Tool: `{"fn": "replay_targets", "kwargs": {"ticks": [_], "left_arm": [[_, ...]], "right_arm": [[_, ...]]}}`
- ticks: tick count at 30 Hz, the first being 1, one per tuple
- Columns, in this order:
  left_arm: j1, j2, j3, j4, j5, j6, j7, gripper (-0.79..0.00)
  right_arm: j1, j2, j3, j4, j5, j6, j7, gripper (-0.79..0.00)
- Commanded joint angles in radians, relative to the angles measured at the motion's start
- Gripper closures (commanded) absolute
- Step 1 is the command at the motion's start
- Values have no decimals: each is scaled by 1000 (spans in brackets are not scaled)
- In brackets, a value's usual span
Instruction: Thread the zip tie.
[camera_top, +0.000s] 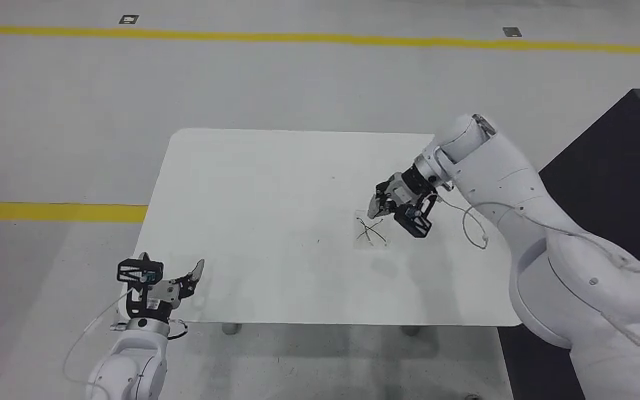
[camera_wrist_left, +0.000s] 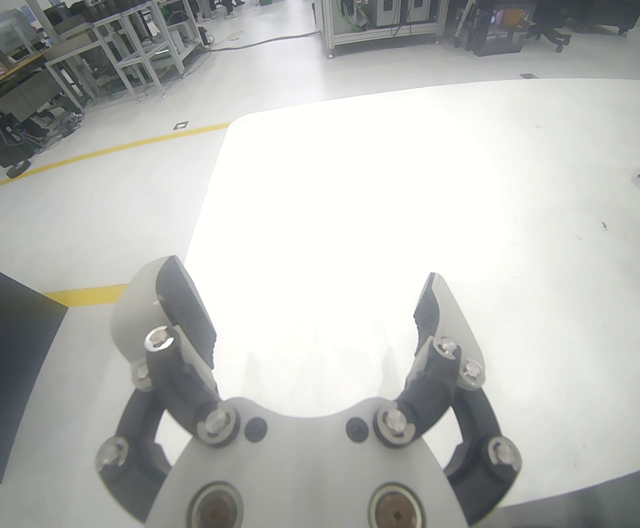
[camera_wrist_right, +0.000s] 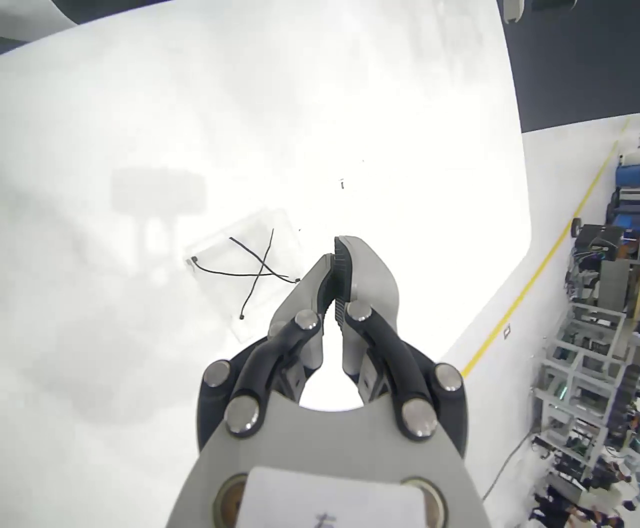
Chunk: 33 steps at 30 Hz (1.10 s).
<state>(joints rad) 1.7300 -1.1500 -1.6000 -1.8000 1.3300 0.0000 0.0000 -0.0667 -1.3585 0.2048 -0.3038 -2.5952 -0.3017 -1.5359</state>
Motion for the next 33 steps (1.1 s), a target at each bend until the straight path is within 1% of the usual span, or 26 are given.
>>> {"fn": "replay_targets", "kwargs": {"ticks": [1, 7, 8, 10, 12, 13, 15, 33], "left_arm": [[0, 0, 0, 0, 0, 0, 0, -785], [0, 0, 0, 0, 0, 0, 0, -785], [0, 0, 0, 0, 0, 0, 0, -785], [0, 0, 0, 0, 0, 0, 0, -785], [0, 0, 0, 0, 0, 0, 0, -785], [0, 0, 0, 0, 0, 0, 0, -785], [0, 0, 0, 0, 0, 0, 0, -785], [0, 0, 0, 0, 0, 0, 0, -785]], "right_arm": [[0, 0, 1, -1, -2, 17, 0, 0], [0, 0, 1, -1, -2, 17, 0, 0], [-5, 1, 2, -5, 1, 20, 14, 0], [7, 4, 9, -2, 15, -9, 31, 0], [12, 12, 31, 27, 132, 7, 10, 0], [19, 13, 35, 43, 170, -6, 22, 0], [31, 16, 31, 64, 268, -74, 90, 0], [31, 16, 31, 64, 268, -74, 90, 0]]}}
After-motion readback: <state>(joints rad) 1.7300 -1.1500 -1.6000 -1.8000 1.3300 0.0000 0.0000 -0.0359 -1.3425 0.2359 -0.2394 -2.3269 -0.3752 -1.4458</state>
